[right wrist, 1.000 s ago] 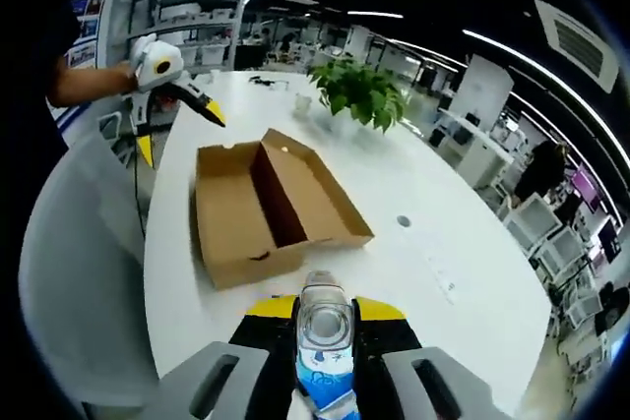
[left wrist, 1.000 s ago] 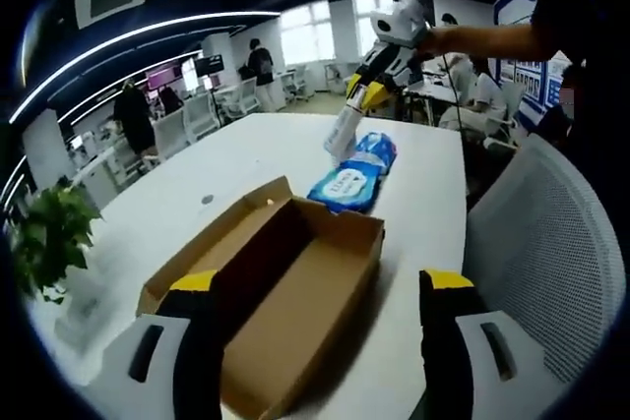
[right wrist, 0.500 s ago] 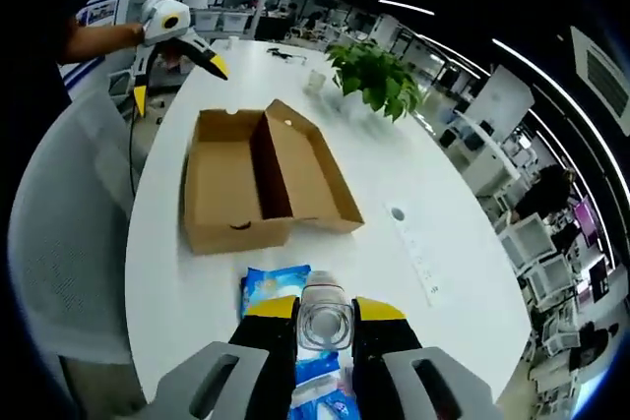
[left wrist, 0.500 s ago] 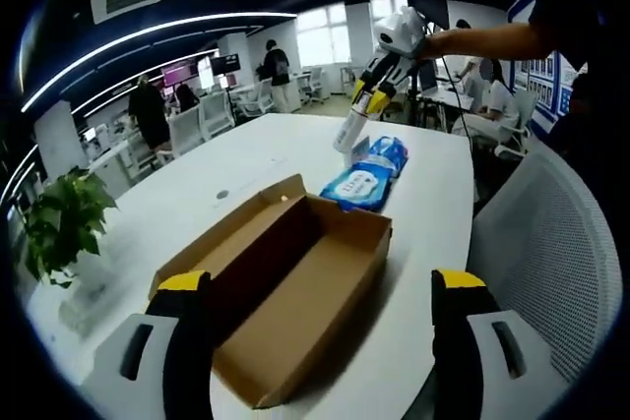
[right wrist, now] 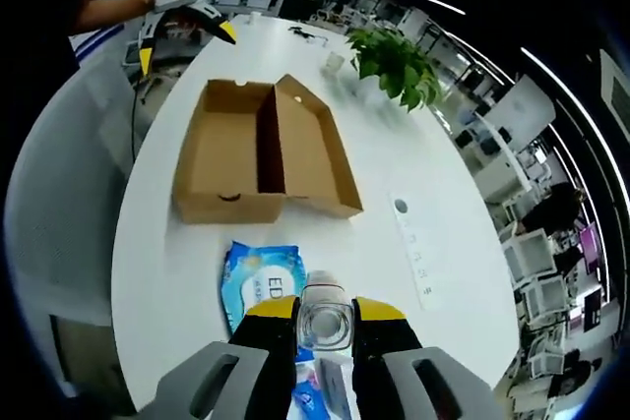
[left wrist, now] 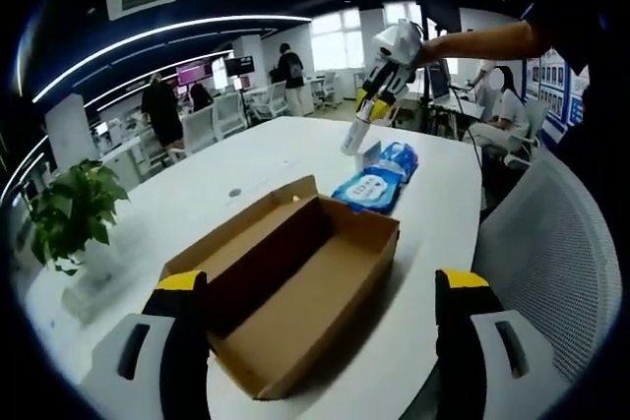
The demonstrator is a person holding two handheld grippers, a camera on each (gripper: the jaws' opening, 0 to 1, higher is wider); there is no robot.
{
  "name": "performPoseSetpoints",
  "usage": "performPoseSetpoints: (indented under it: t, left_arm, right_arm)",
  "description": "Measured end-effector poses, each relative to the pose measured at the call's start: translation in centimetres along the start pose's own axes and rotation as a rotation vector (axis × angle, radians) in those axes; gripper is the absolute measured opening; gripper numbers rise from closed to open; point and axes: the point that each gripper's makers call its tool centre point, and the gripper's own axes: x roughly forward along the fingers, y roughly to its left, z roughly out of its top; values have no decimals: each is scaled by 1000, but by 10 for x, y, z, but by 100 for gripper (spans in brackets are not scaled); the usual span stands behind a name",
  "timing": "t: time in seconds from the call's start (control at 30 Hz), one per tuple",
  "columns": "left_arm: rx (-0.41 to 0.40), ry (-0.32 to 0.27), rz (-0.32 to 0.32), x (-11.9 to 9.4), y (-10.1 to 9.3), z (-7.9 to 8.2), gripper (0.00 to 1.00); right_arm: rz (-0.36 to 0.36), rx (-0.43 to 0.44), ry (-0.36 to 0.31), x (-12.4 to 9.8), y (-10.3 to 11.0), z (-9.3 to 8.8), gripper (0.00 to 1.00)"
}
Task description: Operate the shoe box by opening the lid, removing the specified soft item, and placing it in the target area until the item is outside and the box remains undamaged.
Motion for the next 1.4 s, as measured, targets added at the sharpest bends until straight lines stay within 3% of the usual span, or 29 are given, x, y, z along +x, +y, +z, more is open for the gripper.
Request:
performPoseSetpoints:
  t: [0.7,1.4]
  left_arm:
    - [-13,-6,48,-15,7,-8,100]
    - [-39,-1,85,-22,19,-13,99]
  right_arm:
    - [130,-160,132,44,-5,-17,16]
    - [233,-175,210,88,-9,-30,16]
